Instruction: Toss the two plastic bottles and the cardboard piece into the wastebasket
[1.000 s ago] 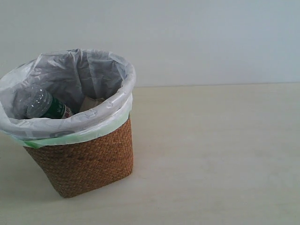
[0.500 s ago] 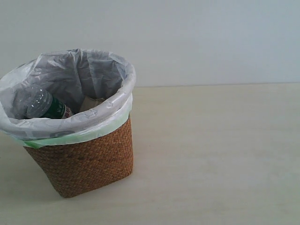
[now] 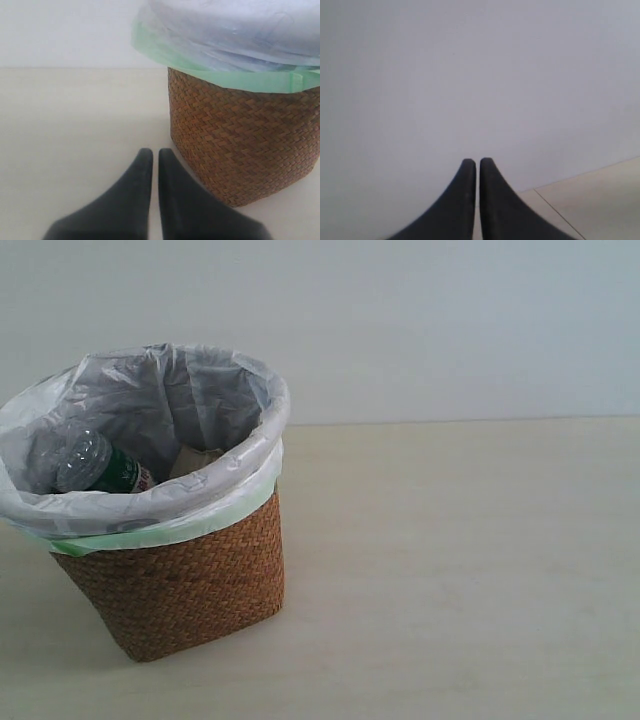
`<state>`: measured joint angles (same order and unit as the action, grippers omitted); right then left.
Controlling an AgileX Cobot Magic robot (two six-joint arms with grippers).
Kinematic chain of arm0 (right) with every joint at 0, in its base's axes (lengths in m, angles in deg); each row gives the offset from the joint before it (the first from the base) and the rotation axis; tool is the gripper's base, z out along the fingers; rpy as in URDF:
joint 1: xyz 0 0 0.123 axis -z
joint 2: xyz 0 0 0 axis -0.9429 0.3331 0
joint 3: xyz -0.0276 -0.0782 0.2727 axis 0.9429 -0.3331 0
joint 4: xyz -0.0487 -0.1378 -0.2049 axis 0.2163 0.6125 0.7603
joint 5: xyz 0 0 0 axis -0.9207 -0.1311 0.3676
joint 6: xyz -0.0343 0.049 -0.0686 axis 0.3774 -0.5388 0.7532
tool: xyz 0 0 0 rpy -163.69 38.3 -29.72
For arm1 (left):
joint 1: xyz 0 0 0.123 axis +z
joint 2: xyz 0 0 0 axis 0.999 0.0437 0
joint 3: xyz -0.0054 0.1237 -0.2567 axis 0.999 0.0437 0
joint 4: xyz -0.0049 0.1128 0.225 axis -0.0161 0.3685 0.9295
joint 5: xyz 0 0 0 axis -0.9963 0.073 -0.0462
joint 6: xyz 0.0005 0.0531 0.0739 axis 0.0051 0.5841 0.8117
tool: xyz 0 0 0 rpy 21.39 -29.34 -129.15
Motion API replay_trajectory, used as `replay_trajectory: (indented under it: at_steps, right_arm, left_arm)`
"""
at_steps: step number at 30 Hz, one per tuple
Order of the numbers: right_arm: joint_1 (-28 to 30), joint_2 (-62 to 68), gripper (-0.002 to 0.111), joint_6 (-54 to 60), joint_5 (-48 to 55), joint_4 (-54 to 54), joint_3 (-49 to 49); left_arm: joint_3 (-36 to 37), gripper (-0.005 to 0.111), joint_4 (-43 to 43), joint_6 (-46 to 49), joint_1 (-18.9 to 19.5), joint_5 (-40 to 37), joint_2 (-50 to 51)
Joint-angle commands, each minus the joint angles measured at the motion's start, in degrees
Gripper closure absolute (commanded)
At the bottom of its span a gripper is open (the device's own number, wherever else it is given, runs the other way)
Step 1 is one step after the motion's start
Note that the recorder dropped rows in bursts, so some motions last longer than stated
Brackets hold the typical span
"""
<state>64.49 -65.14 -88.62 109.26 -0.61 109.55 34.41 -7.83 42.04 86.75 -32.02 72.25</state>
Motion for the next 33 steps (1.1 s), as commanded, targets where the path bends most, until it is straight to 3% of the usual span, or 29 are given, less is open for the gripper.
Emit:
replay_trajectory:
  at_steps: [1,18,33]
  right_arm:
    - [0.28,-0.15,0.108,0.09,-0.22,0.26,0.34]
    - [0.28,-0.15,0.108,0.09,-0.69,-0.87,0.34]
    - [0.28,-0.15,0.108,0.09,-12.91,-28.03,-0.76]
  left_arm:
    - [0.21,0.103,-0.15,0.14,-0.47,0.46,-0.22]
    - [0.21,0.103,-0.15,0.14,-0.47,0.46,-0.22]
    - [0.21,0.103,-0.15,0.14,-0.47,0.46,-0.22]
